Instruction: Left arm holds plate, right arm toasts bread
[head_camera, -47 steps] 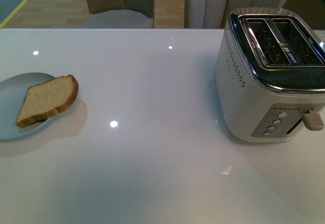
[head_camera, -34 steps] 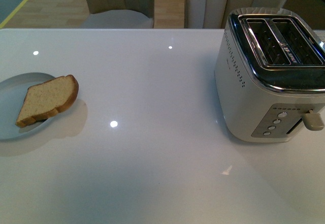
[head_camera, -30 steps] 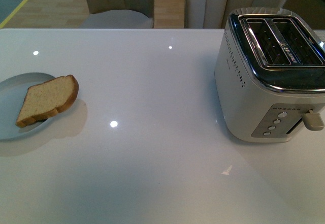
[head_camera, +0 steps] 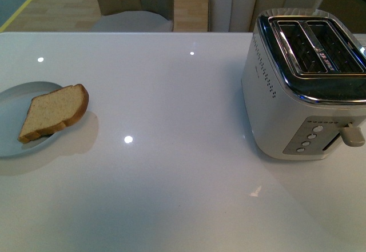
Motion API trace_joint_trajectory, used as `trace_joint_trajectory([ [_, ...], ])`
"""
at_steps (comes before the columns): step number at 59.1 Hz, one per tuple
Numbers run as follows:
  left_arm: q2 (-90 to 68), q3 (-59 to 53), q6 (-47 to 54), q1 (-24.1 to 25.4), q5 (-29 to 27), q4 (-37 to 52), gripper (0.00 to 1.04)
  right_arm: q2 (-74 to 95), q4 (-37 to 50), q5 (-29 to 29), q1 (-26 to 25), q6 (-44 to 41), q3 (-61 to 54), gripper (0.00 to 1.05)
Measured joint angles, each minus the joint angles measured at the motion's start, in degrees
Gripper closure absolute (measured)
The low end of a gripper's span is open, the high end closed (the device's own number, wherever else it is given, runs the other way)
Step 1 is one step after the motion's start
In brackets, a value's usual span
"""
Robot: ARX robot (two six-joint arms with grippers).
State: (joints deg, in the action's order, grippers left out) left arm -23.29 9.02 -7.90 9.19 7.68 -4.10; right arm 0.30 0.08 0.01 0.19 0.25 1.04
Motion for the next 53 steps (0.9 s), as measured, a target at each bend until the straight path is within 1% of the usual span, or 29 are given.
trace_joint_trajectory([
  [6, -12.7, 1.6, -0.4, 3.4, 2.3, 12.2, 0.07, 0.0, 0.0, 0.0, 0.0, 0.0, 0.0, 0.09],
  [11, -27.4, 4.4, -1.5, 5.5, 4.1, 24.3, 0.07, 0.0, 0.0, 0.0, 0.0, 0.0, 0.0, 0.09],
  [16, -41.6, 8.3, -1.8, 6.1, 4.5, 34.7, 0.07, 0.0, 0.0, 0.0, 0.0, 0.0, 0.0, 0.09],
  [20, -56.0, 13.2, -1.3, 6.8, 4.4, 43.1, 0.07, 0.0, 0.0, 0.0, 0.0, 0.0, 0.0, 0.09],
  [24, -67.5, 18.2, -1.7, 7.6, 4.0, 45.6, 0.07, 0.0, 0.0, 0.0, 0.0, 0.0, 0.0, 0.09],
  [33, -85.3, 27.0, -4.0, 8.6, 2.6, 45.4, 0.07, 0.0, 0.0, 0.0, 0.0, 0.0, 0.0, 0.09],
  [46, -97.1, 36.8, -7.4, 9.8, 0.2, 43.4, 0.07, 0.0, 0.0, 0.0, 0.0, 0.0, 0.0, 0.09],
  [53, -101.8, 40.3, -8.7, 10.0, -0.5, 42.1, 0.07, 0.0, 0.0, 0.0, 0.0, 0.0, 0.0, 0.09],
])
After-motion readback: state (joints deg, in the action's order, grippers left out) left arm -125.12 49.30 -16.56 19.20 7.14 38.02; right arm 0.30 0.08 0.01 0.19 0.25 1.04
